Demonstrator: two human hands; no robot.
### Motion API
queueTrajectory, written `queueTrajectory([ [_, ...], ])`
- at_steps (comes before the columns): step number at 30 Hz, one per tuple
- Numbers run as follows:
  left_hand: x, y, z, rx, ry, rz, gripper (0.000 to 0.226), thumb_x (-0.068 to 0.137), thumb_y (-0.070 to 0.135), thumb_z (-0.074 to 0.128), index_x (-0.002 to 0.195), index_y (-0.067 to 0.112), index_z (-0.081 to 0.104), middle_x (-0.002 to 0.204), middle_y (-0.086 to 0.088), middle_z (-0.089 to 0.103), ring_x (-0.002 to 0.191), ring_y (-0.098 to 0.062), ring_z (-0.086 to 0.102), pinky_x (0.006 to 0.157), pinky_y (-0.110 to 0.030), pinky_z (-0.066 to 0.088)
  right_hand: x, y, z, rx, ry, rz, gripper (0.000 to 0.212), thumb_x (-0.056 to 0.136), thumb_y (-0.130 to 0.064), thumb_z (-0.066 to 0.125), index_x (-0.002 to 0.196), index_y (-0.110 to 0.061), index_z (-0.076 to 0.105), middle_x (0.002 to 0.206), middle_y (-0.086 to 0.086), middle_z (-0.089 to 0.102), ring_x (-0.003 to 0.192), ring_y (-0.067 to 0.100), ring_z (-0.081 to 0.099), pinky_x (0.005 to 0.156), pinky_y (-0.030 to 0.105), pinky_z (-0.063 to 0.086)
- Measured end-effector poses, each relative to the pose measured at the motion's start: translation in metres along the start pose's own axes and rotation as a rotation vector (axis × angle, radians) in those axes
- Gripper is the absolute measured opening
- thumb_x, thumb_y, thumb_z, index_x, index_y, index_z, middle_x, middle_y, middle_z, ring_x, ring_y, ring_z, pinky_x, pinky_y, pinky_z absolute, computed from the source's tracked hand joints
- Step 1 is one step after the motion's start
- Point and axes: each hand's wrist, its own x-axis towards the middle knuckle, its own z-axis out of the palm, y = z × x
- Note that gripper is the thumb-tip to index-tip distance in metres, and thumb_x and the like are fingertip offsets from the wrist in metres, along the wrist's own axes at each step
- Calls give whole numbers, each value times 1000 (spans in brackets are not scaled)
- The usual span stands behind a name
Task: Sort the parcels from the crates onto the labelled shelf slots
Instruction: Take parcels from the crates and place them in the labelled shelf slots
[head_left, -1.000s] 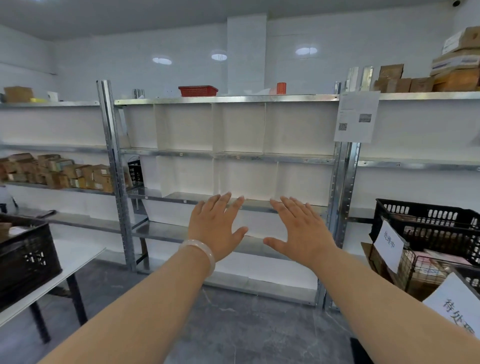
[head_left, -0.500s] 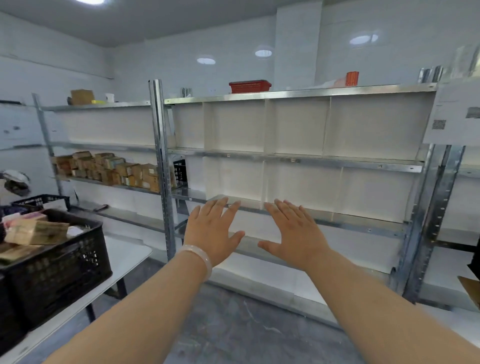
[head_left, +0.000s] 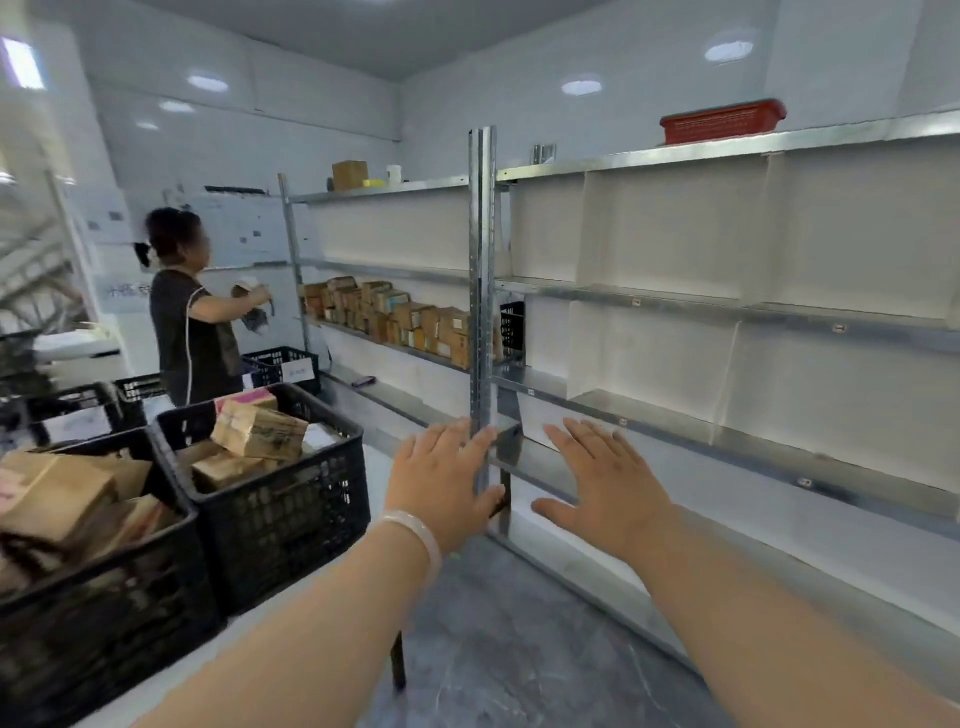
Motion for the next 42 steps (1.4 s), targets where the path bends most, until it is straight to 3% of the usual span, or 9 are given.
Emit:
queueTrajectory([
  [10, 73, -99, 72, 120, -43, -293, 72, 93, 66, 36, 155, 35, 15, 161, 2, 25, 147, -22, 23, 118, -43, 22, 179, -26, 89, 149, -19, -349, 88, 83, -73, 41, 153, -32, 7, 160, -4, 15, 147, 16, 10, 120, 41, 10],
  [21, 93, -208, 128, 138, -77, -596, 66, 93, 62, 41, 151, 37, 22, 159, 6, 28, 146, -19, 24, 117, -44, 24, 311, -75, 183, 314, -98, -479, 75, 91, -61, 44, 153, -30, 14, 158, -4, 21, 145, 17, 16, 119, 38, 16],
  [28, 95, -303, 180, 101, -148, -715, 69, 93, 65, 36, 154, 39, 16, 162, 5, 22, 149, -20, 18, 119, -43, 21, 381, -149, 249, 590, -228, -405, 72, 92, -53, 52, 152, -31, 19, 156, -6, 27, 142, 14, 23, 114, 33, 23],
  [37, 118, -424, 219, -73, -126, -876, 64, 94, 63, 39, 151, 40, 23, 160, 4, 25, 148, -21, 20, 115, -50, 31, 471, -247, 316, 708, -430, -297, 67, 91, -52, 55, 149, -33, 27, 151, -5, 37, 136, 16, 36, 107, 33, 33],
  [42, 127, -452, 246, -347, -112, -1067, 60, 94, 64, 33, 150, 45, 22, 162, 6, 19, 149, -23, 13, 116, -47, 23, 490, -273, 350, 787, -583, -349, 51, 89, -55, 52, 136, -49, 34, 137, -14, 51, 108, 0, 48, 82, 19, 35],
])
